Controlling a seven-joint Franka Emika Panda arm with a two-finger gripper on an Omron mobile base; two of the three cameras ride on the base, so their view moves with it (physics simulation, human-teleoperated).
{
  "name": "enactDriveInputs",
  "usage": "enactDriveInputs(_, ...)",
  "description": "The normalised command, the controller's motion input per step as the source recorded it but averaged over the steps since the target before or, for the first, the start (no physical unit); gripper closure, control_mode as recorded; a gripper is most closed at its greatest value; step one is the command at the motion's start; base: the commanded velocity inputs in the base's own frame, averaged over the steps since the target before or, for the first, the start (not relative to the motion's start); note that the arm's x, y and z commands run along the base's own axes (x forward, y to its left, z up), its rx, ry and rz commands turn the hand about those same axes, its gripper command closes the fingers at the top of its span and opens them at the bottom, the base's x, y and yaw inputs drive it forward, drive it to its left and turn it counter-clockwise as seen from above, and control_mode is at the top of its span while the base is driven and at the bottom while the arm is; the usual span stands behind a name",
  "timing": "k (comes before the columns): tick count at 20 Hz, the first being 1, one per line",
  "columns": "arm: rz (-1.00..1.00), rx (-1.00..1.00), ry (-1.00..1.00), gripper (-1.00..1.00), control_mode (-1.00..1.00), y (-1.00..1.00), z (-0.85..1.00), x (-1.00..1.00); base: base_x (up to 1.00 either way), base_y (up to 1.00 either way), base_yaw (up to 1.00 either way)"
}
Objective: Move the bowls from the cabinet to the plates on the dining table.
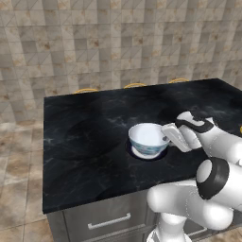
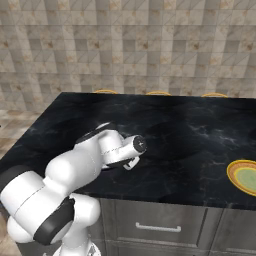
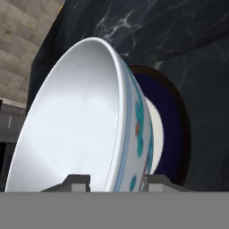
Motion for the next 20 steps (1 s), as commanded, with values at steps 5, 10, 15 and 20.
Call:
enactDriveInputs(5,0.00,0.00,0.00,1.00,-1.00,0.00,-0.17,0.32,0.00,0.00,0.00)
enactDriveInputs(10,0.00,0.00,0.00,1.00,-1.00,0.00,-0.07,0.15,0.00,0.00,0.00)
enactDriveInputs(15,0.01,0.00,0.00,-1.00,-1.00,0.01,0.00,0.00,0.00,0.00,0.00)
enactDriveInputs(20,0.02,0.00,-0.01,-1.00,-1.00,0.06,0.00,0.00,0.00,0.00,0.00)
